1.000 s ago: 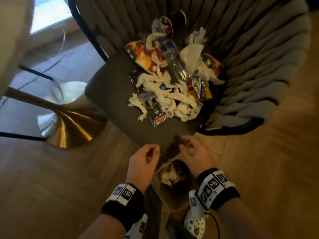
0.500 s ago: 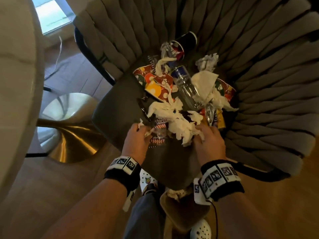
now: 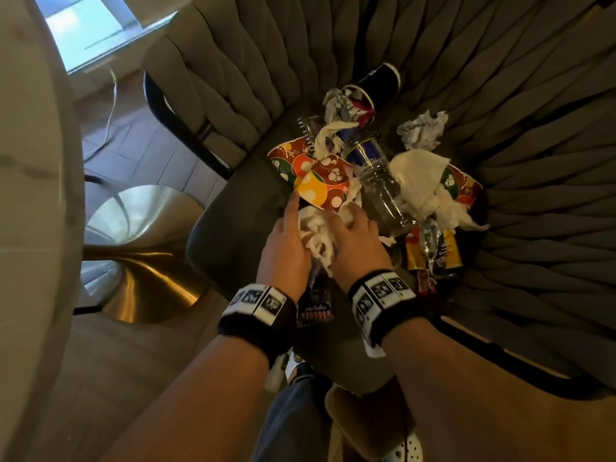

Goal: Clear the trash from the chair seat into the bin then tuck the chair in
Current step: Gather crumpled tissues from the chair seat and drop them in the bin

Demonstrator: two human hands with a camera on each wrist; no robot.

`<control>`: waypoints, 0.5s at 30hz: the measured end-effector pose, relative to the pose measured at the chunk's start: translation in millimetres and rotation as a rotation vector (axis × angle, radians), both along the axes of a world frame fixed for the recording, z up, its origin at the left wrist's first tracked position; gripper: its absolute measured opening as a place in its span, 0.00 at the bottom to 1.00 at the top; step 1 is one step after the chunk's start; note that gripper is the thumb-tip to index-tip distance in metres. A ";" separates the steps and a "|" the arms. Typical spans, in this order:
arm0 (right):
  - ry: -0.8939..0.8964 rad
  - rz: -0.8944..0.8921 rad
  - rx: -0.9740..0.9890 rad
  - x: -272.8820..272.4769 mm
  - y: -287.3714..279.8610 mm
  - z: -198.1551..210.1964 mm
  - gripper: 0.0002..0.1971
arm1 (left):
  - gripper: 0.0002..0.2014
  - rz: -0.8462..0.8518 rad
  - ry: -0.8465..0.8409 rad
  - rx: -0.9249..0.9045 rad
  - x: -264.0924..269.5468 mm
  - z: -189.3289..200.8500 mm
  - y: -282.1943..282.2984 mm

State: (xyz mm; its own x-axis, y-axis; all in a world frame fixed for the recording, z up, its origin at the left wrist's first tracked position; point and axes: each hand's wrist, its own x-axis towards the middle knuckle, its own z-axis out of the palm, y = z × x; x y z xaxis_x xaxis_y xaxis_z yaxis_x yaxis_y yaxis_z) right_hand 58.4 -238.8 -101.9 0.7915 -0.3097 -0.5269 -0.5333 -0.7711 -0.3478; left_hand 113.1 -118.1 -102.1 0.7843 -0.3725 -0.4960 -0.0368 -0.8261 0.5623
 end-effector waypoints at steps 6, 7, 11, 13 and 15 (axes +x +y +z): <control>-0.113 -0.046 -0.052 8.7 -6.0 -20.5 0.21 | 0.19 -0.267 -0.210 0.136 3.5 -27.6 -5.8; -0.149 -0.079 -0.028 6.7 -8.0 -18.9 0.21 | 0.18 -0.249 -0.211 0.111 2.0 -27.8 -5.8; -0.303 -0.196 0.114 -5.1 -15.0 1.8 0.23 | 0.22 -0.113 -0.122 -0.168 -6.7 -6.2 -11.7; -0.357 -0.227 0.165 -12.2 -20.2 13.7 0.25 | 0.23 -0.005 0.000 -0.367 -15.1 10.3 -16.6; -0.418 -0.279 0.181 -19.5 -25.5 25.8 0.22 | 0.20 0.189 0.160 -0.563 -25.5 24.9 -24.9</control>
State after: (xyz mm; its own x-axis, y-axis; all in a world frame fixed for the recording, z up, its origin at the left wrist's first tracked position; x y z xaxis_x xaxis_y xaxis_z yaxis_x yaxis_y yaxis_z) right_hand 38.9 -264.2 -76.1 0.8460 -0.4718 -0.2485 -0.4968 -0.5281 -0.6887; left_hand 87.6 -143.0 -77.2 0.7946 -0.4735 -0.3800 0.2018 -0.3843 0.9009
